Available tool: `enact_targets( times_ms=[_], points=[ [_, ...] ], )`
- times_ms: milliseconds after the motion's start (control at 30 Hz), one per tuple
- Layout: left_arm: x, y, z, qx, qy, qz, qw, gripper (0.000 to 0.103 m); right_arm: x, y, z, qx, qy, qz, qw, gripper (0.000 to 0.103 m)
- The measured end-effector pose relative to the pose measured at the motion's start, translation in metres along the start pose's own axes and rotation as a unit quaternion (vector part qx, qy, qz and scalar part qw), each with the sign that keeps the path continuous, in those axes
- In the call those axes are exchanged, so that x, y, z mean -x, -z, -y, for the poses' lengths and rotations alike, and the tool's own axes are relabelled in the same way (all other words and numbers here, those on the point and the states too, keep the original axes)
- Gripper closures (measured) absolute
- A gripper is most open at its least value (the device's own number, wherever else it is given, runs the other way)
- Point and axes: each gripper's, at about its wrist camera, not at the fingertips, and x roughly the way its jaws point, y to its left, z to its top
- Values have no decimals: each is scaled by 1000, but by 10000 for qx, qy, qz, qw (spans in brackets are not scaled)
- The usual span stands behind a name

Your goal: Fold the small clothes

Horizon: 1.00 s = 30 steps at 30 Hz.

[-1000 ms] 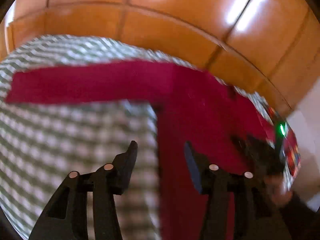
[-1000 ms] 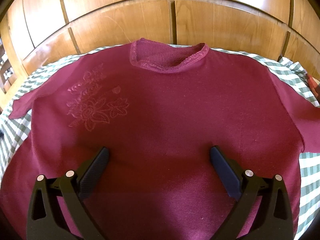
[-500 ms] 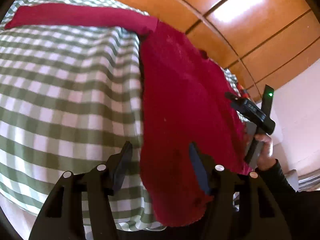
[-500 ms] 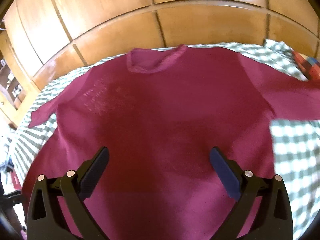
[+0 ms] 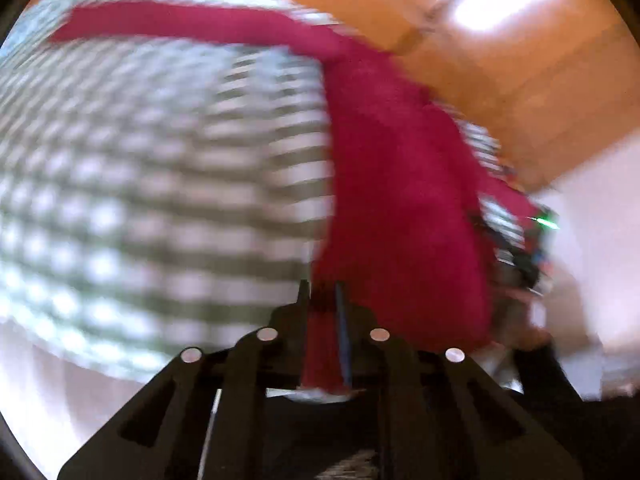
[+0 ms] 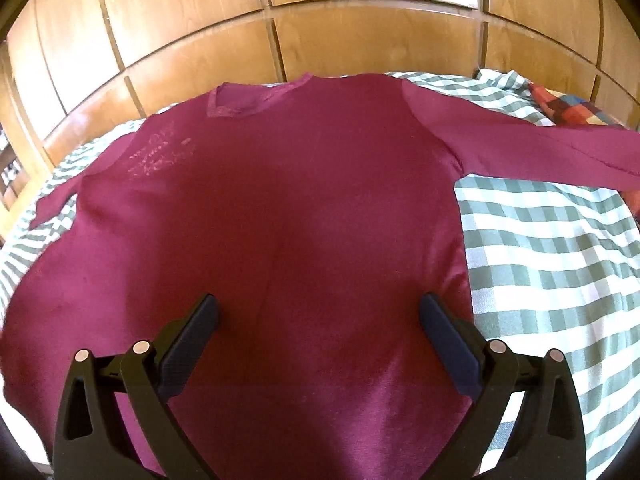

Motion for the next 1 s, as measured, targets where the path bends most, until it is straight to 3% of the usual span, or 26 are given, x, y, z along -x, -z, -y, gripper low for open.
enact_targets(
  times_ms=[67,167,200,233,300,367,400,433,500,633,700,733,867,933,1000],
  points=[
    [8,4,-15,279,-341,141,9989,92,0,1,2,-30,-48,20,10000,4],
    [18,6,-5,116,-201,378,9990,88,1,1,2,3,-31,-5,10000,4],
    [20,5,2,12,-126,423,9990,69,2,2,2,44,-32,-26,10000,4],
    [18,3,9,-60,-79,454,9989,42,3,3,1,112,-34,-56,9999,4],
    [11,1,22,-234,178,388,9988,33,6,6,2,316,-74,-65,9995,4],
    [-4,2,36,-552,137,127,9983,51,8,9,7,343,-179,-15,9993,4],
    [-16,5,45,-867,-159,-98,9961,79,8,9,10,301,-242,-3,9993,4],
    [-23,8,48,-1047,-346,-205,9937,91,8,9,11,265,-276,-6,9993,4],
    [-20,15,48,-1077,-277,-175,9936,95,8,9,8,325,-243,-18,9992,4],
    [4,23,35,-830,-29,-63,9965,96,7,9,7,358,-198,19,9992,4],
    [-8,24,25,-725,-348,-163,9966,93,6,9,7,367,-167,5,9992,4],
    [-11,22,23,-656,-421,-183,9968,89,7,8,6,368,-150,-23,9992,4],
    [0,8,33,-634,-432,381,9963,72,19,-1,18,52,-355,-210,9991,4],
    [8,-6,52,-825,-442,808,9923,55,32,-7,37,-334,-502,-85,9981,4],
    [4,-17,72,-1022,-506,1020,9882,49,49,-16,70,-885,-374,171,9952,5]
  ],
)
